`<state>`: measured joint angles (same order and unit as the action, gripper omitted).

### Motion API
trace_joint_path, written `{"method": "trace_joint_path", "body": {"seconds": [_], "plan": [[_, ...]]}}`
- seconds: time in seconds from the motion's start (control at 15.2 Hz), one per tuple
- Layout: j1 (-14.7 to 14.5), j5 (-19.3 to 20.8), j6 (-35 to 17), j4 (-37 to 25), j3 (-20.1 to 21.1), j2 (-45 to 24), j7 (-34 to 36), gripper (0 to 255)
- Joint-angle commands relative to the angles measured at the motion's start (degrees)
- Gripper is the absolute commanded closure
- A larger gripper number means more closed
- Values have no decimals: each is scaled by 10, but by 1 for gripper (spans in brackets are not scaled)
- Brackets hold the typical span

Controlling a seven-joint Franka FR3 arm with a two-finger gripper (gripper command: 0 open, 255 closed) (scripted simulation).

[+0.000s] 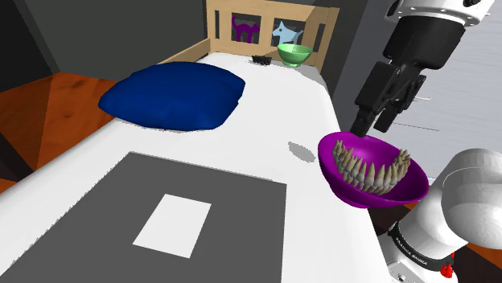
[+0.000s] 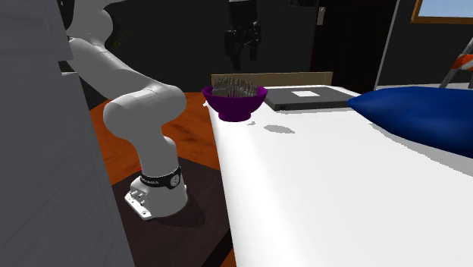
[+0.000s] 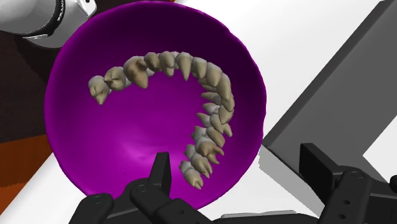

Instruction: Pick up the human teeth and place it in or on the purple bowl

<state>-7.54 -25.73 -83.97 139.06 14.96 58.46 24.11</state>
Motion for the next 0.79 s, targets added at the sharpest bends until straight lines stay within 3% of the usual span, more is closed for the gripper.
{"method": "trace_joint_path", "body": {"seconds": [0.0, 0.26, 0.73], "plan": [[0, 0, 0, 0, 0, 0, 0, 0], [6, 21, 56, -84, -26, -31, 5, 0], [6, 21, 56, -84, -26, -31, 5, 0]]}}
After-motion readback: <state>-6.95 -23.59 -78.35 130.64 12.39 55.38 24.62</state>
